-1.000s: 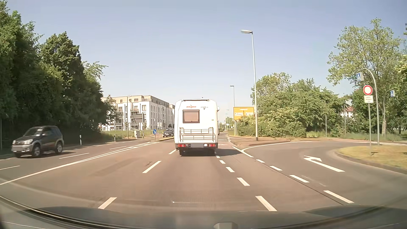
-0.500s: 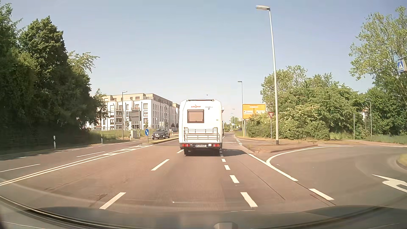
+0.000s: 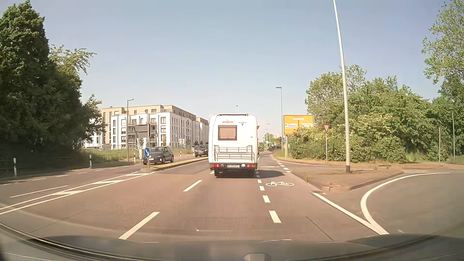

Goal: Follow the waypoints while adhering to traffic rules and regulations

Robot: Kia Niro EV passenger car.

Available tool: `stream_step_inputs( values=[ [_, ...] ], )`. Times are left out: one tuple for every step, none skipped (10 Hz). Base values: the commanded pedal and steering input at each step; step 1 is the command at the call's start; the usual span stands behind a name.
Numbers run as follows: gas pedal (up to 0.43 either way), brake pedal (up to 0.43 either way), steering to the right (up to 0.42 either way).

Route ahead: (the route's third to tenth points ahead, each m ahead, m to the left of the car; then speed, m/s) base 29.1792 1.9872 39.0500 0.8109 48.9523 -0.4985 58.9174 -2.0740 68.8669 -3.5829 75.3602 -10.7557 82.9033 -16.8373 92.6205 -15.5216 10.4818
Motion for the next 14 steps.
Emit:
stream_step_inputs(
  values=[
    [0.098,0.000,-0.003],
    [0.098,0.000,0.001],
    [0.098,0.000,0.007],
    [0.098,0.000,0.009],
    [0.098,0.000,0.011],
    [0.098,0.000,0.014],
    [0.098,0.000,0.018],
    [0.087,0.000,0.022],
    [0.067,0.000,0.021],
    [0.047,0.000,0.020],
    [0.000,0.000,0.020],
    [0.000,0.000,0.020],
    [0.000,0.000,0.020],
    [0.000,0.000,0.018]
  ],
)
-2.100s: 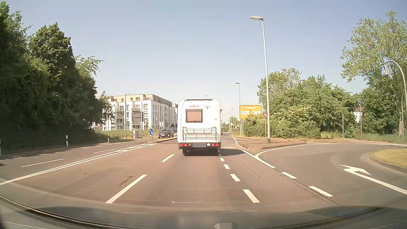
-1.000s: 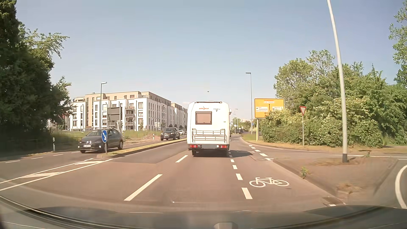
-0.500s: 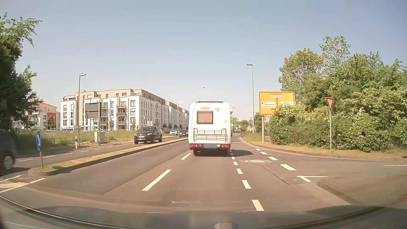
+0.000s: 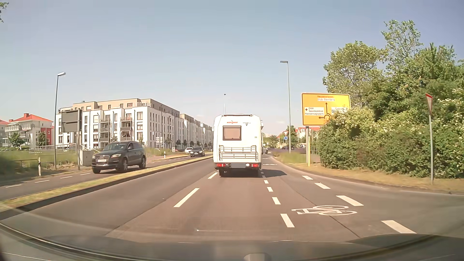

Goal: Follow the waypoints while adhering to traffic rules and regulations

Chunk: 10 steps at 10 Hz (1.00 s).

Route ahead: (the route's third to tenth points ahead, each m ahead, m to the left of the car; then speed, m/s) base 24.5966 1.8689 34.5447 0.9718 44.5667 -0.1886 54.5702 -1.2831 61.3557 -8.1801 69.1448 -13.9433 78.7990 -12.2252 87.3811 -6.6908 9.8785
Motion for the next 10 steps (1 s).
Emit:
stream_step_inputs(
  values=[
    [0.000,0.000,0.017],
    [0.000,0.000,0.015],
    [0.000,0.000,0.013],
    [0.000,0.000,0.011],
    [0.000,0.000,0.010],
    [0.000,0.000,0.010],
    [0.000,0.000,0.010],
    [0.000,0.000,0.011],
    [0.000,0.000,0.012],
    [0.000,0.000,0.013]
  ],
)
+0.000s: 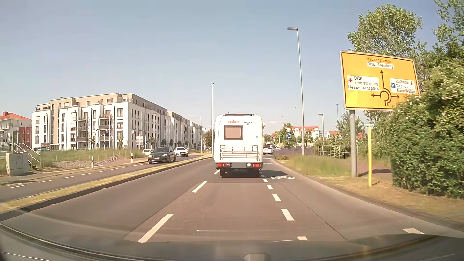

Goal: Follow the waypoints while adhering to traffic rules and regulations

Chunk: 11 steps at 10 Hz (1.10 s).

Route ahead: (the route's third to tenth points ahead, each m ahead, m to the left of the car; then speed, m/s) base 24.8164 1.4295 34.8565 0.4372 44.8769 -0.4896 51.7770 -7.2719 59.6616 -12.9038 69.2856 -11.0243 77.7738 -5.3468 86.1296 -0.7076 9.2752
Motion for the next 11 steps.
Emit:
stream_step_inputs(
  values=[
    [0.000,0.000,0.012],
    [0.000,0.000,0.011],
    [0.000,0.000,0.008],
    [0.000,0.000,0.008],
    [0.000,0.000,0.007],
    [0.000,0.000,0.007],
    [0.000,0.000,0.007],
    [0.000,0.000,0.008],
    [0.000,0.000,0.008],
    [0.000,0.000,0.008],
    [0.000,0.000,0.008]
  ],
)
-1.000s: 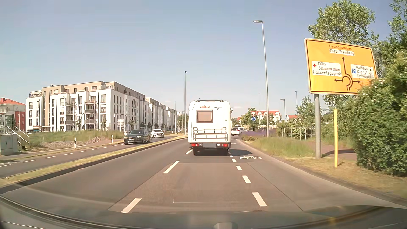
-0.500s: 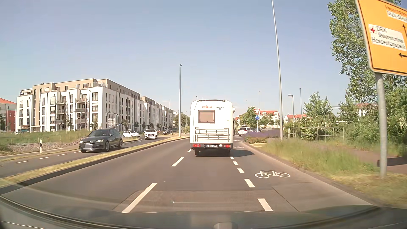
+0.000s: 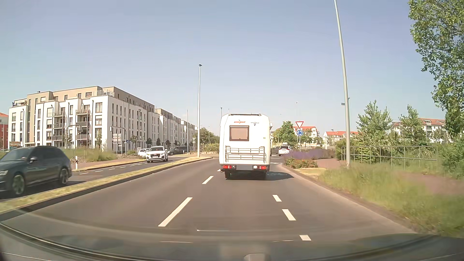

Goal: Follow the waypoints while adhering to traffic rules and regulations

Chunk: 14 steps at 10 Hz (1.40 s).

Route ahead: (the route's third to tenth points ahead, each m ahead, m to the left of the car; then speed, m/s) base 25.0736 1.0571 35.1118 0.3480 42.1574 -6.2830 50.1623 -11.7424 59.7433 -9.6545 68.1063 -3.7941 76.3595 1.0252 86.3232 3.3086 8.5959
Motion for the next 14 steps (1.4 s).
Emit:
stream_step_inputs(
  values=[
    [0.000,0.000,0.011],
    [0.000,0.000,0.014],
    [0.000,0.000,0.016],
    [0.000,0.024,0.016],
    [0.000,0.049,0.017],
    [0.000,0.055,0.019],
    [0.000,0.073,0.021],
    [0.000,0.085,0.021],
    [0.000,0.116,0.022],
    [0.000,0.128,0.023],
    [0.000,0.146,0.024],
    [0.000,0.171,0.024],
    [0.000,0.189,0.025],
    [0.000,0.201,0.026]
  ],
)
